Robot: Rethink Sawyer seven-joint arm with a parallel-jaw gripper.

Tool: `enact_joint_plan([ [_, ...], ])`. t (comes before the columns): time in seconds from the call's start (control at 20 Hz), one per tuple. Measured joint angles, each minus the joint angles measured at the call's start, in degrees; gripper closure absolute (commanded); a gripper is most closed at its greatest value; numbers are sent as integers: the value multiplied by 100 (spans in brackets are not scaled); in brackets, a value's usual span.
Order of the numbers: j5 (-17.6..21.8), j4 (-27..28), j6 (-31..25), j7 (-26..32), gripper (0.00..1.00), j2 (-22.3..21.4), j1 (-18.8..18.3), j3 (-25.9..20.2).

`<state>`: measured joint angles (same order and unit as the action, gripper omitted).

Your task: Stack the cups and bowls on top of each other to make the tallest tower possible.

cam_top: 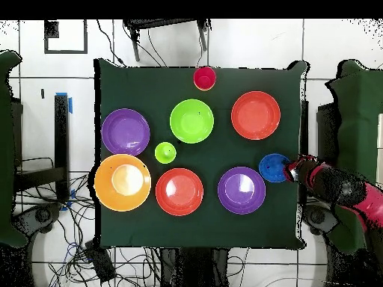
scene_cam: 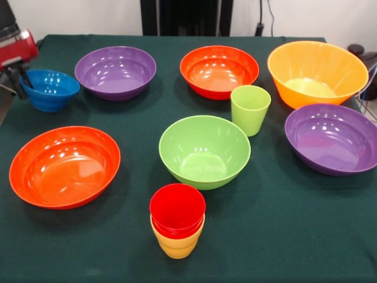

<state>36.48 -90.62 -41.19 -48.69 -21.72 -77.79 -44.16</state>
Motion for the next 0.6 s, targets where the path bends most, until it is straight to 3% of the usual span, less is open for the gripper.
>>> enact_joint_plan([
  [0.45, -712, -584, -270, 0, 100, -1069, -57, -367],
  [0.6, -1116, -829, -396, 0, 100, -1477, -57, -575],
])
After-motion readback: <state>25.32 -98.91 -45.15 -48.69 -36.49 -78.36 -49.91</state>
